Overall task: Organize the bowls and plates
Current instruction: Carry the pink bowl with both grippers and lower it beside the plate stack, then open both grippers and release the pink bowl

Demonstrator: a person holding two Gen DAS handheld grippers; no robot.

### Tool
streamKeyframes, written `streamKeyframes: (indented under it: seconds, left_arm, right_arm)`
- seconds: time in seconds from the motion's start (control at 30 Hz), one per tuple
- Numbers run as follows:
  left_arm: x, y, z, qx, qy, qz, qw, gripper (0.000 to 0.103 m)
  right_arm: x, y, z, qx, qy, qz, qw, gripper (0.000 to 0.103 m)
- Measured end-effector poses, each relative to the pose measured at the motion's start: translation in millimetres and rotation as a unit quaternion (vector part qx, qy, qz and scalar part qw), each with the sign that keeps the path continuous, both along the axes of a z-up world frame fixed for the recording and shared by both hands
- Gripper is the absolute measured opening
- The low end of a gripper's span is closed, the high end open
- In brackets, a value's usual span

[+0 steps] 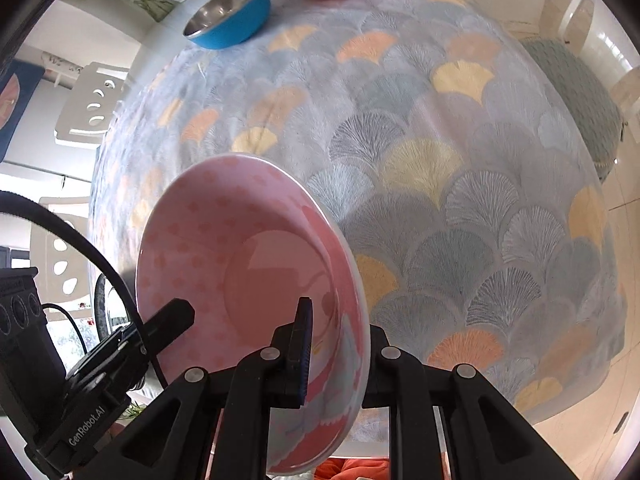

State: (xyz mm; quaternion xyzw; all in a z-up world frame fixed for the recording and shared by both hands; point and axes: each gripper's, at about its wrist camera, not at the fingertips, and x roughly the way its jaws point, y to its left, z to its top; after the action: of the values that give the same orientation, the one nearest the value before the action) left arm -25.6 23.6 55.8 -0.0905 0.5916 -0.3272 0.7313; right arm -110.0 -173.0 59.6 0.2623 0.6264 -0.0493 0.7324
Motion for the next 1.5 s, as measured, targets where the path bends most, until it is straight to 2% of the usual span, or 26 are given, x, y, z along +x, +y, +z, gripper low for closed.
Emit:
streamKeyframes:
  seconds: [0.13,0.23,0.33,0.5,0.7,0.9,1.0,1.03,1.1,1.13,1.17,1.23,1.27,1.5]
  left_arm:
    - [4,5,-6,0.010,0.004,0.005,0.9999,0.015]
    - [5,12,-8,-0.004,0.014,0.009,0.9999,0.015]
    - [5,15,-2,-0.005,0.003,0.006,1.0000,0.015]
    - [4,25,20,-0.011,-0.022,-0.002,0.9997,0.015]
    - [6,30,44,-0.028,-0.044,-0.009,0.9986,0.015]
    - [16,25,60,-0.038,-0.062,-0.010,0.9973,0.018]
    - [29,21,66,-0.047,-0.059,-0.002,0.9971,0.018]
    - [34,20,69,-0.050,-0.059,0.001,0.9970,0.018]
    - [45,19,76,-0.053,-0.063,0.006,0.9966,0.027]
    - [51,18,80,-0.052,-0.067,0.012,0.9963,0.039]
    - [59,18,84,-0.052,-0.071,0.021,0.9959,0.050]
    - [76,19,93,-0.064,-0.079,0.041,0.9939,0.063]
    - [84,18,94,-0.068,-0.081,0.049,0.9932,0.066]
    - [158,2,98,-0.072,-0.083,0.084,0.9903,0.066]
  right_arm:
    - [1,3,-5,-0.001,0.005,-0.002,1.000,0.017]
    - [-1,0,-6,0.008,0.002,-0.010,1.000,0.017]
    - [-2,-4,-3,0.008,0.001,-0.013,1.000,0.017]
    - [-9,-12,18,0.005,-0.013,-0.009,1.000,0.017]
    - [-14,-8,38,0.013,-0.009,0.034,0.999,0.019]
    - [-14,-6,67,0.012,-0.034,0.062,0.997,0.019]
    - [-7,-8,81,-0.010,-0.049,0.074,0.996,0.025]
    - [-3,-9,86,-0.024,-0.053,0.078,0.995,0.031]
    - [8,-12,97,-0.056,-0.066,0.088,0.992,0.043]
    - [14,-13,103,-0.069,-0.073,0.092,0.991,0.052]
    - [21,-15,109,-0.078,-0.083,0.095,0.989,0.053]
    - [37,-21,118,-0.078,-0.096,0.097,0.988,0.053]
    - [47,-26,122,-0.075,-0.104,0.097,0.987,0.053]
    - [123,-44,131,-0.065,-0.150,0.085,0.983,0.053]
